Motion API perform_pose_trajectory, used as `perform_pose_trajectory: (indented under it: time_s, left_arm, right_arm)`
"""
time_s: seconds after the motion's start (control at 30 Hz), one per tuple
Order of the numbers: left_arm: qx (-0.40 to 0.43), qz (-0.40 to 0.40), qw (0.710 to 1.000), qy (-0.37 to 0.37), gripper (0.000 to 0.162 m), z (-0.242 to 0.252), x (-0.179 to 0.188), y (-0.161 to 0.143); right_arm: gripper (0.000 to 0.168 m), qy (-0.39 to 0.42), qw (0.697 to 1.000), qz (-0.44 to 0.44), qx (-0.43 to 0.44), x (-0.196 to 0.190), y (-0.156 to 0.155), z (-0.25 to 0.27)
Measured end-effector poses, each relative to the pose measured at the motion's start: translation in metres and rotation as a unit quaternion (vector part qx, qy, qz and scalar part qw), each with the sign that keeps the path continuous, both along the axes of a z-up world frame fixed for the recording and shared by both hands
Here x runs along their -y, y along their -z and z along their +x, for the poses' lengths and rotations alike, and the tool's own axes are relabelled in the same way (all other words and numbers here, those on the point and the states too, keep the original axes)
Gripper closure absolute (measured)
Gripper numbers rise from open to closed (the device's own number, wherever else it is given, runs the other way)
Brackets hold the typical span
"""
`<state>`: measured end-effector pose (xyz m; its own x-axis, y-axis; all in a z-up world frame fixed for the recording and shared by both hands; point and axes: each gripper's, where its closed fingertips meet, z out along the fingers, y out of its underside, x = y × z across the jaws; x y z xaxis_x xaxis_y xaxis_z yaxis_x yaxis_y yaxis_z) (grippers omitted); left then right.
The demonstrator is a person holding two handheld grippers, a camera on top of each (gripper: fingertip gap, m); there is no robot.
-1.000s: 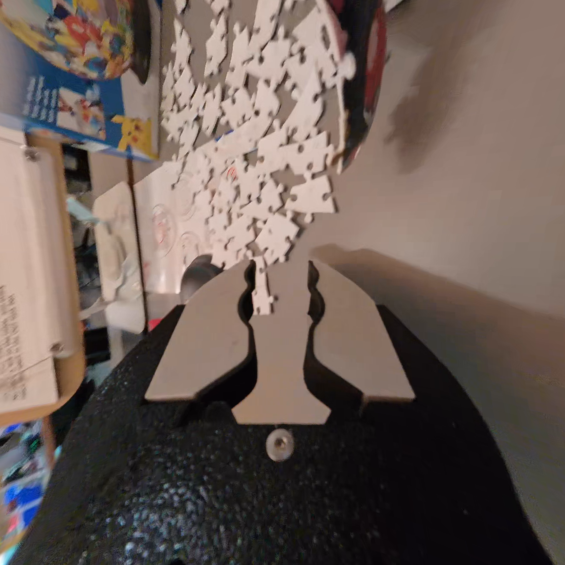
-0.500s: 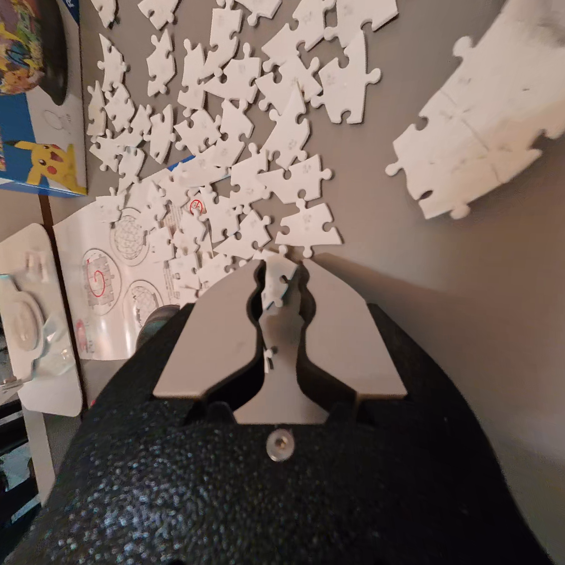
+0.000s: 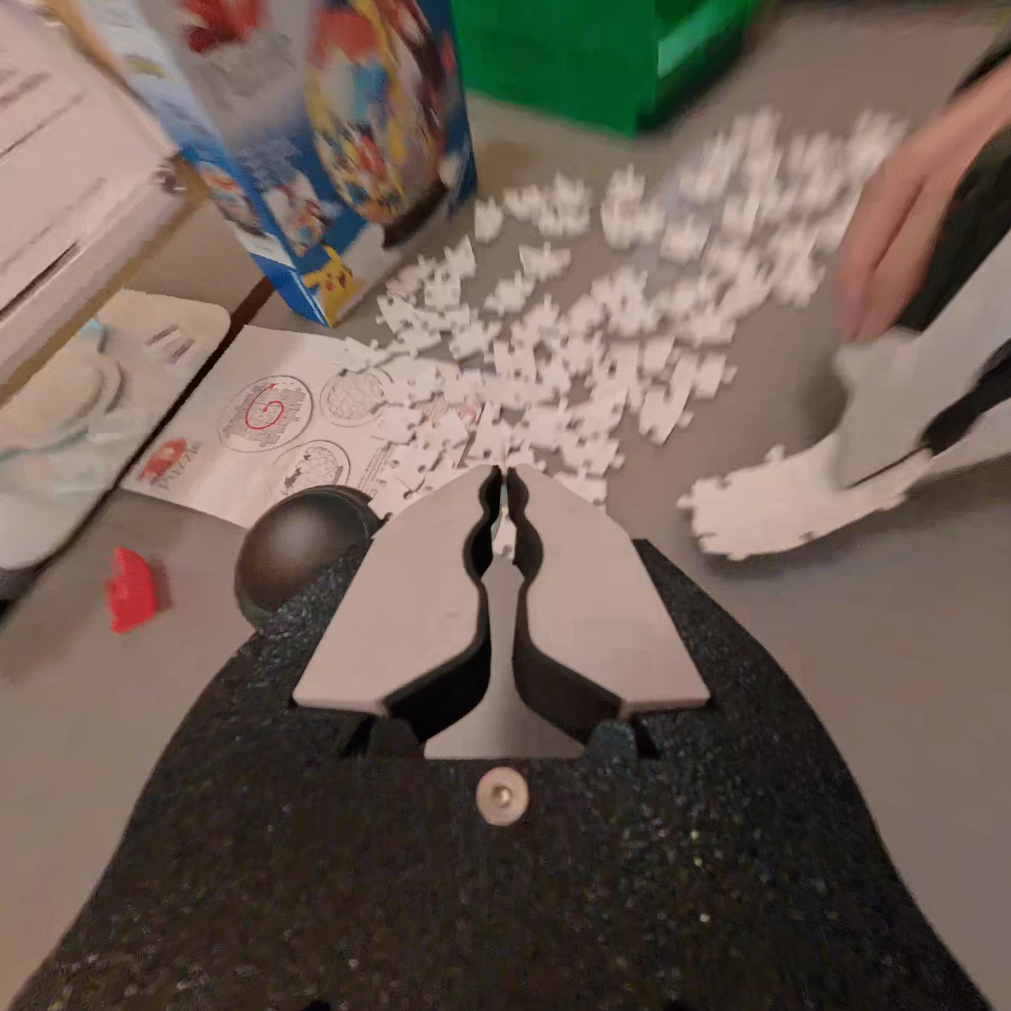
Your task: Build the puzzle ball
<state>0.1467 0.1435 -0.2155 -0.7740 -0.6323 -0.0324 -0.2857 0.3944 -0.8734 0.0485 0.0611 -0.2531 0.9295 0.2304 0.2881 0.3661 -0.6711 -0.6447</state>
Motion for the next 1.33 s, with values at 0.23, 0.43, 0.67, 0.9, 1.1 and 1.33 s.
perform_pose_trajectory:
  time_s: [0.23,0.43,0.67,0.9,1.1,1.33]
  left_arm:
    - [-0.214,-0.388,0.895,0.044,0.161,-0.036,-0.011,-0.058]
    - [-0.289,-0.432,0.848,0.1,0.161,-0.069,0.005,-0.067]
    - [-0.355,-0.404,0.837,0.097,0.161,-0.097,0.036,-0.061]
    - [-0.396,-0.407,0.821,0.061,0.161,-0.101,0.04,-0.045]
    - [-0.413,-0.406,0.813,0.054,0.161,-0.1,0.042,-0.038]
    - [-0.429,-0.385,0.815,0.048,0.161,-0.093,0.045,-0.028]
  right_arm:
    - [0.166,-0.052,0.935,0.092,-0.338,0.001,-0.055,-0.016]
    - [0.165,-0.136,0.877,0.02,-0.46,0.012,-0.059,-0.024]
    - [0.165,-0.196,0.828,-0.061,-0.522,0.003,-0.055,-0.028]
    - [0.165,-0.225,0.814,-0.09,-0.529,-0.005,-0.05,-0.021]
    - [0.165,-0.233,0.805,-0.099,-0.536,-0.007,-0.041,-0.019]
    - [0.165,-0.237,0.817,-0.117,-0.512,-0.009,-0.034,-0.021]
